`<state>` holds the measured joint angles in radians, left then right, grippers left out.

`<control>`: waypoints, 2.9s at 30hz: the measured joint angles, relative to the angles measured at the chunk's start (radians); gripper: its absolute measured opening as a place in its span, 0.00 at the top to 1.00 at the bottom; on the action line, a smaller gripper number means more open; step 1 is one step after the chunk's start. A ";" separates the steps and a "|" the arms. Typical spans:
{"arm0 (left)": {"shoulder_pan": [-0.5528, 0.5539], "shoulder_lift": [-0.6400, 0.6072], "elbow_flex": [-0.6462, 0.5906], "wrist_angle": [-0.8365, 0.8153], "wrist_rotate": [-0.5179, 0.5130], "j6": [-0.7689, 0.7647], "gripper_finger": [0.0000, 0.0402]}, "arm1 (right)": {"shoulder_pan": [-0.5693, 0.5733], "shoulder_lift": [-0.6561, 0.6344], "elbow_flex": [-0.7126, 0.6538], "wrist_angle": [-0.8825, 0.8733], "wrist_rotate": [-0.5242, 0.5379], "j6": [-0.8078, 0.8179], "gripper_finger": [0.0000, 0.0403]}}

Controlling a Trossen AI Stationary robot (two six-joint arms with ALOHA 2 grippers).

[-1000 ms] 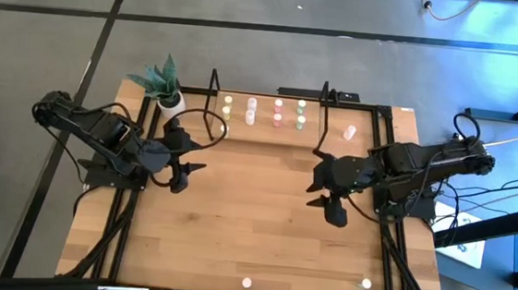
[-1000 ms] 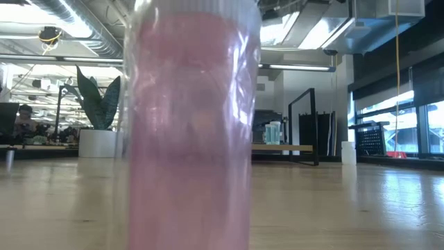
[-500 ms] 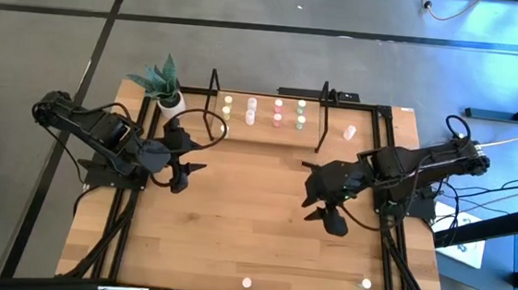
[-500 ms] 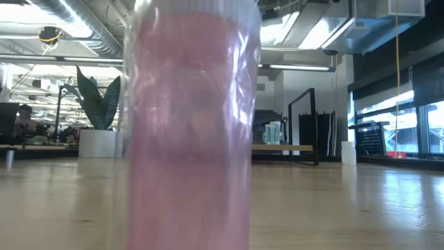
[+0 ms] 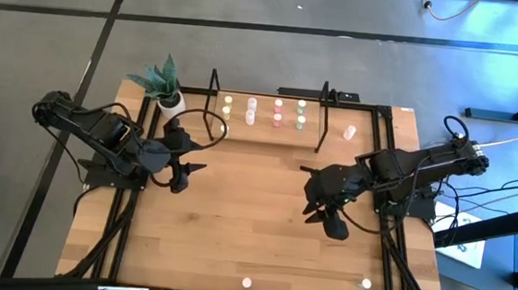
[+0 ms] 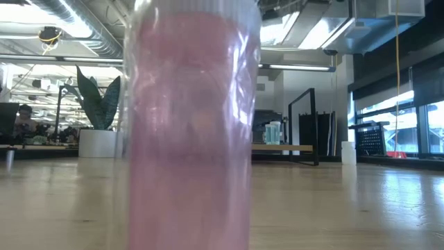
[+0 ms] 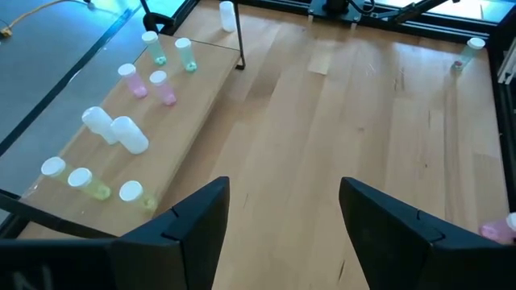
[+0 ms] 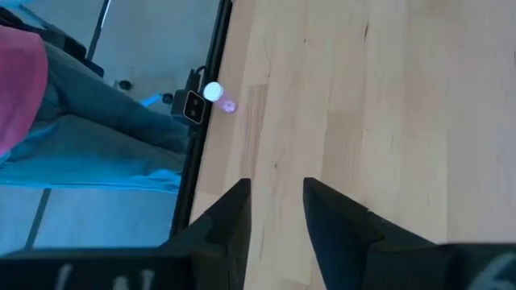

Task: Pick and place medicine bottles onto shelf by color
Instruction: Put the pink bottle on the shelf aligned with other pink pill bottles

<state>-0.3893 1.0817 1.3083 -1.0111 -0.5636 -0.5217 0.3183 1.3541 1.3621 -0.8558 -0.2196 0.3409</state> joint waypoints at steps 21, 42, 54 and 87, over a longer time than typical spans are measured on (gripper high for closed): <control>0.000 0.000 0.000 -0.001 0.040 0.000 0.43 | 0.000 0.087 0.000 0.074 -0.001 -0.113 0.39; -0.210 0.233 0.000 0.177 0.079 0.007 0.43 | 0.033 0.087 0.000 0.174 0.095 -0.188 0.38; -0.315 0.442 0.000 0.414 0.102 -0.086 0.43 | 0.085 0.087 0.000 0.174 0.090 -0.241 0.38; -0.364 0.725 0.000 0.749 0.162 0.061 0.43 | 0.137 0.087 0.000 0.187 0.088 -0.362 0.38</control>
<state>-0.7528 1.8065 1.3083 -0.2625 -0.4015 -0.4606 0.4557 1.4410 1.3621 -0.6693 -0.1318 -0.0216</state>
